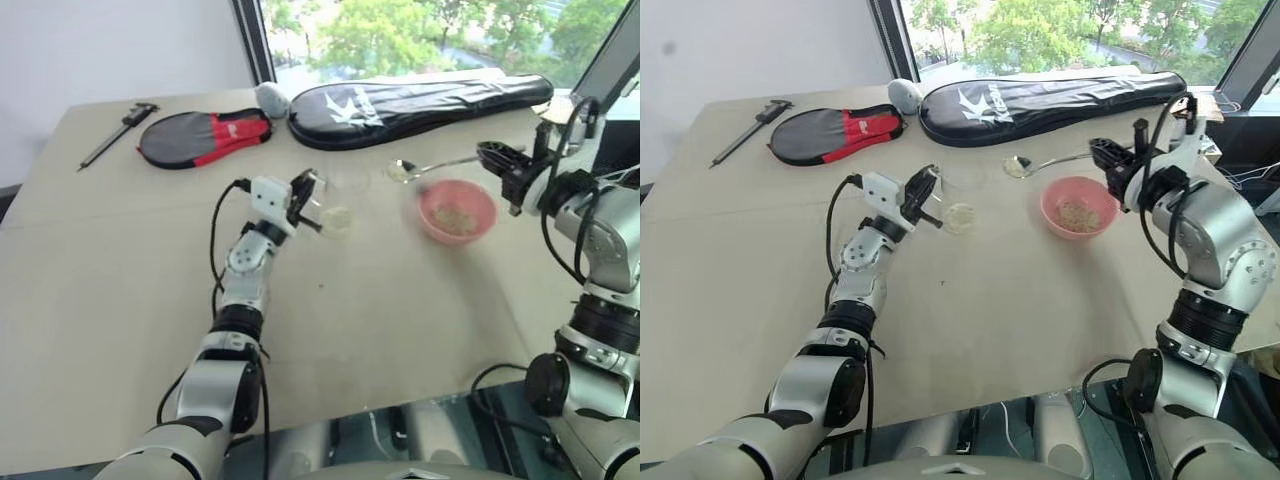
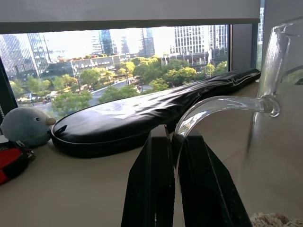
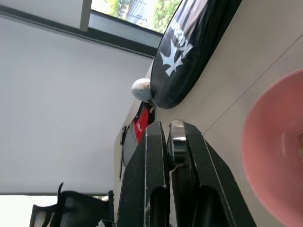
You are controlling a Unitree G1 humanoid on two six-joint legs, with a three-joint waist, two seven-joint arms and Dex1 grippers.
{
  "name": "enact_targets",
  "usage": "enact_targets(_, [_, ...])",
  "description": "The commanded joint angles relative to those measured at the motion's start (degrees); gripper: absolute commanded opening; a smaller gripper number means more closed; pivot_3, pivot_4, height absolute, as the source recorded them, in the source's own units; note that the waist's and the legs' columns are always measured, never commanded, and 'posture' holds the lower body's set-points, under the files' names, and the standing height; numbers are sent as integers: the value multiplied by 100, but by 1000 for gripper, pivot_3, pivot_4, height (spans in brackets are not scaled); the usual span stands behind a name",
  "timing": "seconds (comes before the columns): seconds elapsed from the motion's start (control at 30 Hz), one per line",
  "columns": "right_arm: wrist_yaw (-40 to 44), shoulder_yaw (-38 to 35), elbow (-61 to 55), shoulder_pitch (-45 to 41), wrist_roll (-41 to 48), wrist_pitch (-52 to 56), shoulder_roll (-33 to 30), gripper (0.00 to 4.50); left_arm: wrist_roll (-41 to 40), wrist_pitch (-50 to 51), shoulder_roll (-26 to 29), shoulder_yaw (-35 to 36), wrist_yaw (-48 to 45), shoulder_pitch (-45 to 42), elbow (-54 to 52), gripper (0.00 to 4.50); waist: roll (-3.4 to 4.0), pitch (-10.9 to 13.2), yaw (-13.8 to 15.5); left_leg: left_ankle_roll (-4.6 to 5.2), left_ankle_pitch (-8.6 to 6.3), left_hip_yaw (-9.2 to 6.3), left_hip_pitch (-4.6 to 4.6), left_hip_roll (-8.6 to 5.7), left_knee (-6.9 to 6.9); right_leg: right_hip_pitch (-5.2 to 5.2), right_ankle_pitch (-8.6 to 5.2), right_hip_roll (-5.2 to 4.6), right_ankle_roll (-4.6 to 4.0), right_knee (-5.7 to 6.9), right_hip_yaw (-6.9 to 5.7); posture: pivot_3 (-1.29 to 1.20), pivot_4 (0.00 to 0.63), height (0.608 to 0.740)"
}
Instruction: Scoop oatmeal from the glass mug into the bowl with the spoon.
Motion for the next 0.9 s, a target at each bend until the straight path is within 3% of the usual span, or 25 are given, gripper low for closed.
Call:
enact_targets(0.03, [142,-237,-29,153,180,-78,-342,0,-154,123,62,140,21,34,-85,129,-1,0,4,1,-1,1,-1,0,0,0,0,0,0,-2,0,0,150,740])
enact_targets(0.27, [543,-106,313,706,106,-37,-1103,0,-340,436,99,229,-27,217,-450,129,-1,-1,-4,8,-4,15,6,2,0,2,1,-1,2,-2,15,0,150,740])
enact_targets(0.4, [1322,197,395,999,-582,79,-1577,0,-579,893,100,263,-107,649,-1216,129,0,-1,-18,13,-8,22,7,4,1,4,1,0,3,-5,21,0,150,740])
enact_targets(0.6, [3309,1126,-246,1213,-2882,-97,-2212,0,-726,1646,227,308,-15,1517,-2553,129,0,-1,-20,18,-11,37,18,12,1,4,1,15,5,-6,38,0,150,740])
enact_targets(0.73, [4928,2242,-1163,962,-4738,-729,-2867,0,-771,2044,242,339,216,1947,-3355,129,3,1,-9,17,-11,24,20,12,17,17,1,17,5,-9,25,0,150,740])
enact_targets(0.9, [6519,3056,-1547,861,-6486,-1544,-3421,0,-768,2458,195,296,469,2137,-3954,129,0,2,21,15,-12,12,16,11,44,28,0,19,7,-13,10,0,150,740])
